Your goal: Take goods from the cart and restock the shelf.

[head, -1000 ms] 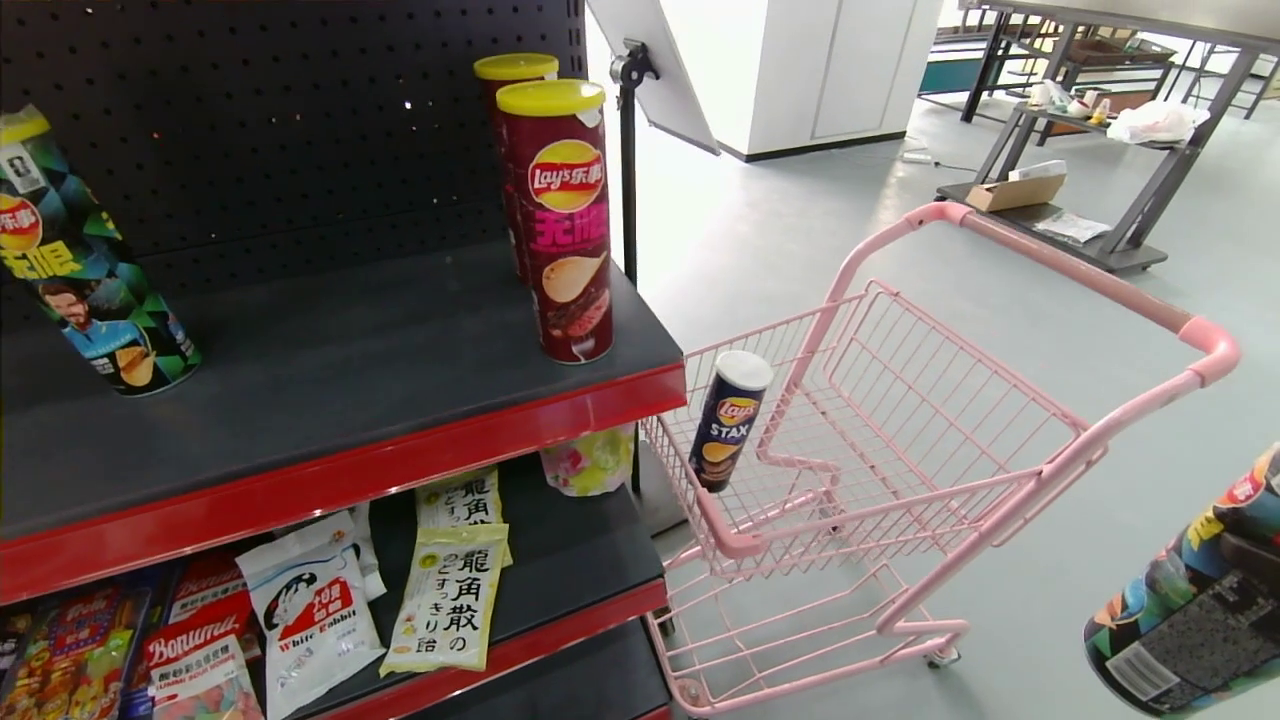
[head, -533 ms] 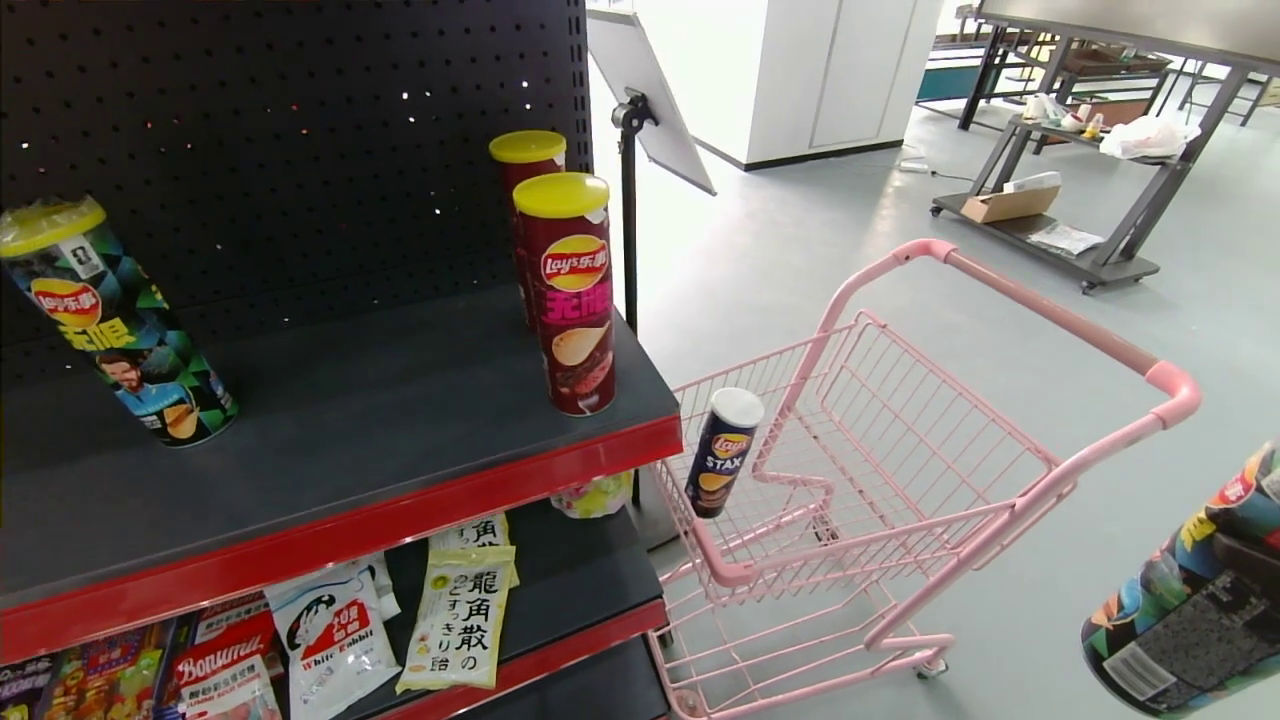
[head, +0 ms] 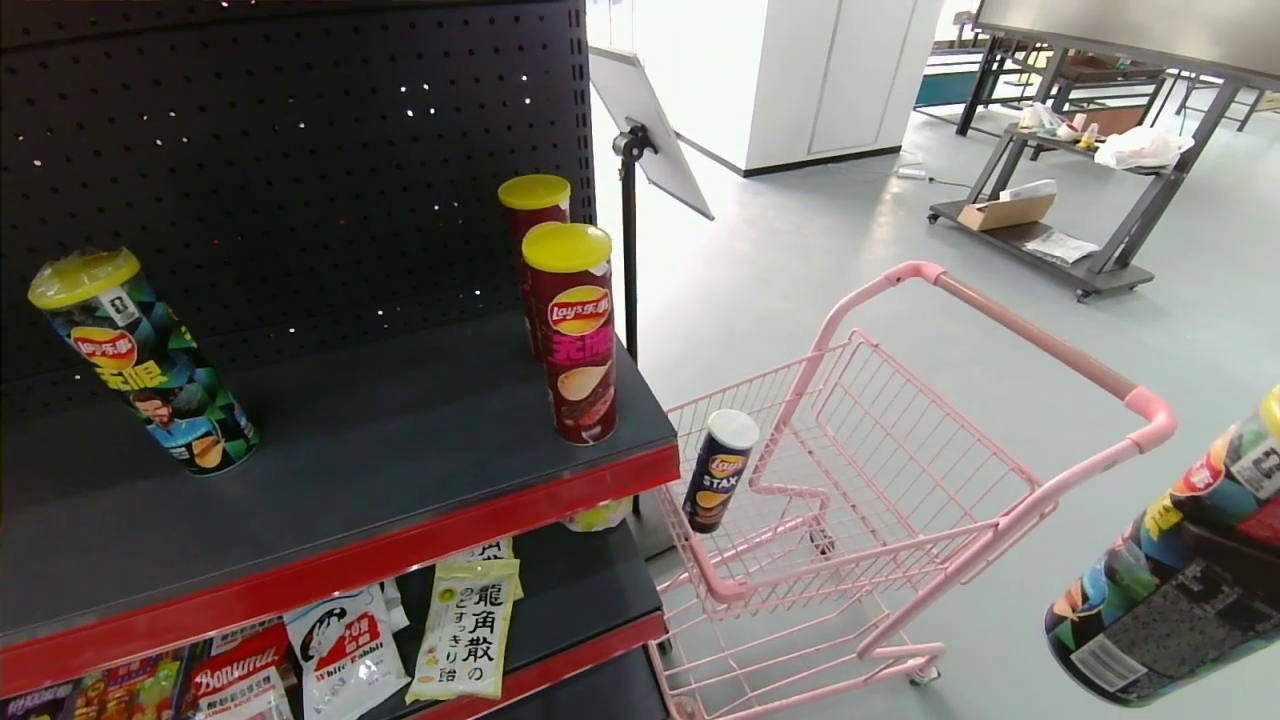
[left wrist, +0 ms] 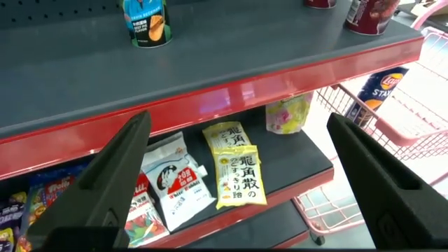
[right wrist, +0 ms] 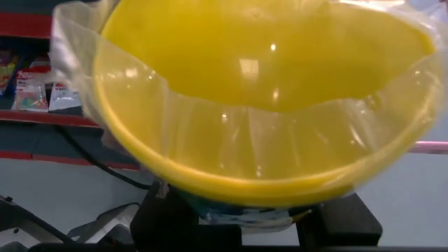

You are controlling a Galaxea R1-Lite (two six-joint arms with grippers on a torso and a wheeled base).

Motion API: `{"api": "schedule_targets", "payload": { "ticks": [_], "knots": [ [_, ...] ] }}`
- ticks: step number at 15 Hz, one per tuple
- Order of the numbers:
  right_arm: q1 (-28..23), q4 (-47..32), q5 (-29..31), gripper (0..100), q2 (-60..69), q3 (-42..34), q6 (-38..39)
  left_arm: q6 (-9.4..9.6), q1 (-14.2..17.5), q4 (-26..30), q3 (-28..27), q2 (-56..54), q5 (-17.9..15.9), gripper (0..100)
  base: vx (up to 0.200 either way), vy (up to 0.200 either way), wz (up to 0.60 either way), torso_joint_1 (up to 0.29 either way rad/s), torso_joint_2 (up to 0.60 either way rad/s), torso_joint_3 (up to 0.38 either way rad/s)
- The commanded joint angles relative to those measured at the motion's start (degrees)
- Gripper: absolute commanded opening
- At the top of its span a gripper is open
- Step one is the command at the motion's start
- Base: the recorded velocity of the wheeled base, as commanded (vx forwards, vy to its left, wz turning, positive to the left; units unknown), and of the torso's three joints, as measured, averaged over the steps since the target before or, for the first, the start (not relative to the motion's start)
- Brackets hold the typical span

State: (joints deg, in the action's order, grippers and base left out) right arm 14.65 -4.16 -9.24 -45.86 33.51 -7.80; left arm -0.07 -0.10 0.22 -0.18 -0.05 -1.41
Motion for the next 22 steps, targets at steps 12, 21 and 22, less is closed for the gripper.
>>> {"api": "schedule_targets", "payload": {
  "ticks": [12,21,22],
  "knots": [
    [0.5,0.0,-0.1,0,-2.3,-1.8,-1.5,-0.01,0.0,0.0,0.0,0.0,0.0,100,0.000,0.000,0.45,0.010,-0.01,-0.008],
    [2.1,0.9,-10.4,0,0.6,-3.9,-1.5,0.16,0.0,0.0,0.0,0.0,0.0,100,0.000,0.111,0.00,0.001,0.00,0.000],
    [4.3,0.9,-14.9,0,1.8,-4.5,-1.4,0.16,0.0,0.0,0.0,0.0,0.0,100,0.000,0.200,0.00,0.017,0.01,0.002]
  ]
}}
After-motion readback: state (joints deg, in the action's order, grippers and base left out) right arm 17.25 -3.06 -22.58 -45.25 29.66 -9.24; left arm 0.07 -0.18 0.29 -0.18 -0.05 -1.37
